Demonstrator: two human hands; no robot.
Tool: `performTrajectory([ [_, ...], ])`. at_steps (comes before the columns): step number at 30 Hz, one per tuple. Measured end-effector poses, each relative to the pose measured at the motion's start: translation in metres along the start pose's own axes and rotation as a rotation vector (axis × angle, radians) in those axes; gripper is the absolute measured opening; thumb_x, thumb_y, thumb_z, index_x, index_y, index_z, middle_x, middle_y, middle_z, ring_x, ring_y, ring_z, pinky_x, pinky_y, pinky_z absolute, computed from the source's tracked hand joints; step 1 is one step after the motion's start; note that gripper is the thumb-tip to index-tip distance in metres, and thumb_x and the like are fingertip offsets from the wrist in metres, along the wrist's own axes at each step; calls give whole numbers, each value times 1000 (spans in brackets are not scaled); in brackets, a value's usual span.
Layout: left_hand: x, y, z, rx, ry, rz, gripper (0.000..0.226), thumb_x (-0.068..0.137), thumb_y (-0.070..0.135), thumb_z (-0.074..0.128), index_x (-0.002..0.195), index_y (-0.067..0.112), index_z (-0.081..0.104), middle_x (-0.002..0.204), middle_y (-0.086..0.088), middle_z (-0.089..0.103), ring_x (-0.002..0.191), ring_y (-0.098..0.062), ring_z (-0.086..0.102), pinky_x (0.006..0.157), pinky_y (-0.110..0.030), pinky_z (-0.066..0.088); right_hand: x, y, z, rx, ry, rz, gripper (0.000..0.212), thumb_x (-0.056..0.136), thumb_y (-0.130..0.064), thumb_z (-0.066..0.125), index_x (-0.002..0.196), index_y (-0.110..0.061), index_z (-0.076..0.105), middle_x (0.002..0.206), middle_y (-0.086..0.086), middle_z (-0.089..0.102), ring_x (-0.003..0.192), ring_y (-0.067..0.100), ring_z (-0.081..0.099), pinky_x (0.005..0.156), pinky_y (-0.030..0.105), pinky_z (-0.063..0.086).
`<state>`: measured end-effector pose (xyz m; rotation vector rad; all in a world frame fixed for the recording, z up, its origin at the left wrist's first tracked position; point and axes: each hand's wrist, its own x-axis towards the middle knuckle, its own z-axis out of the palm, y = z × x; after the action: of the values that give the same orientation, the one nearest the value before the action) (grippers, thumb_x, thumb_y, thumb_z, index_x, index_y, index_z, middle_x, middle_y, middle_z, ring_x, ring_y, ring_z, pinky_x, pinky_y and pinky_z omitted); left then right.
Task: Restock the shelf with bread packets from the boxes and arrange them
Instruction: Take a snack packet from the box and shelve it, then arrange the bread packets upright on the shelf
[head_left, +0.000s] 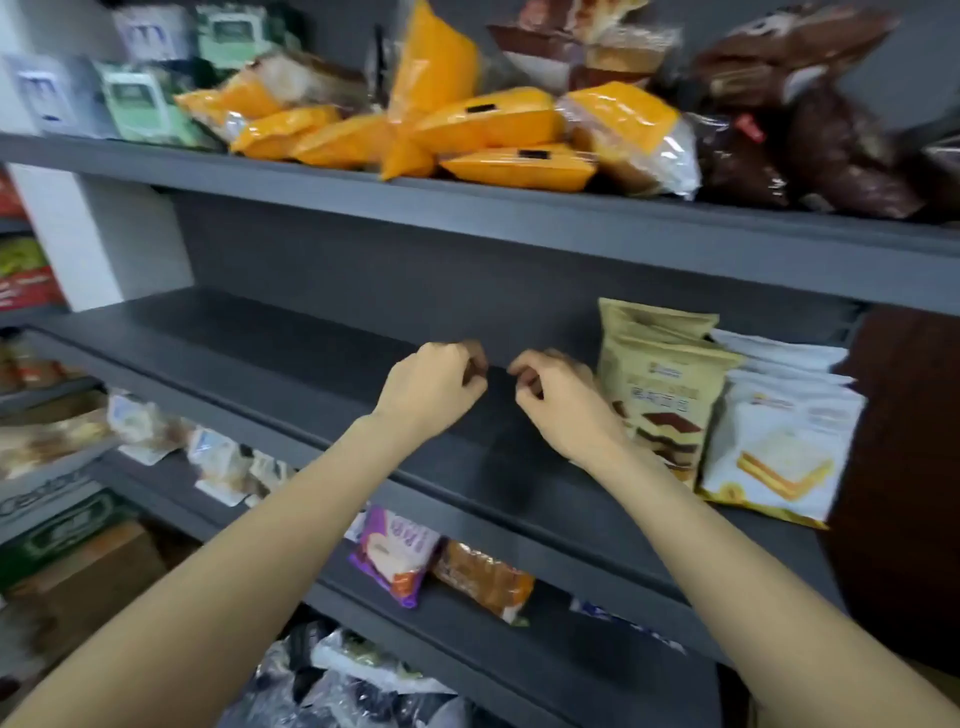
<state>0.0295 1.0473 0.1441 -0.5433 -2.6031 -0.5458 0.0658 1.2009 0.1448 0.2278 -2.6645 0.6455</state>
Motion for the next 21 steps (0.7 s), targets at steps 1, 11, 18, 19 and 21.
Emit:
performTrajectory([
  [1, -9, -26, -13, 6, 2, -67, 18, 87, 25, 52, 101, 21, 62, 98, -1, 68, 94, -27, 61, 78, -35, 51, 7, -21, 15, 27, -55, -24, 22, 89, -17, 51, 108, -21, 62, 108, 2, 63, 101, 23, 59, 88, 38, 50],
  [11, -149, -349, -149, 280, -110, -583, 17, 91, 24, 50, 92, 9, 57, 96, -14, 63, 91, -34, 60, 66, -34, 44, 72, -305, 232, 146, -479, -366, 23, 93, -20, 50, 110, -19, 65, 112, 3, 67, 100, 22, 62, 80, 32, 51],
  [18, -276, -536, -245, 446, -124, -969, 27, 94, 24, 46, 109, 5, 58, 117, -16, 60, 109, -34, 56, 74, -35, 40, 81, -519, 395, 266, -750, -511, 34, 96, -22, 51, 129, -14, 54, 131, 9, 53, 106, 25, 59, 83, 37, 53],
  [19, -291, -557, -255, 446, -129, -1002, 27, 94, 22, 46, 110, 3, 57, 118, -17, 58, 110, -35, 54, 75, -36, 40, 79, -542, 415, 285, -777, -525, 34, 96, -22, 51, 128, -12, 53, 130, 9, 52, 108, 24, 58, 84, 35, 51],
  [21, -317, -602, -272, 405, -115, -1085, 23, 91, 17, 45, 106, 3, 56, 117, -18, 59, 107, -34, 56, 77, -36, 43, 77, -584, 453, 301, -804, -570, 30, 94, -20, 52, 123, -13, 55, 126, 9, 54, 109, 23, 55, 84, 32, 47],
])
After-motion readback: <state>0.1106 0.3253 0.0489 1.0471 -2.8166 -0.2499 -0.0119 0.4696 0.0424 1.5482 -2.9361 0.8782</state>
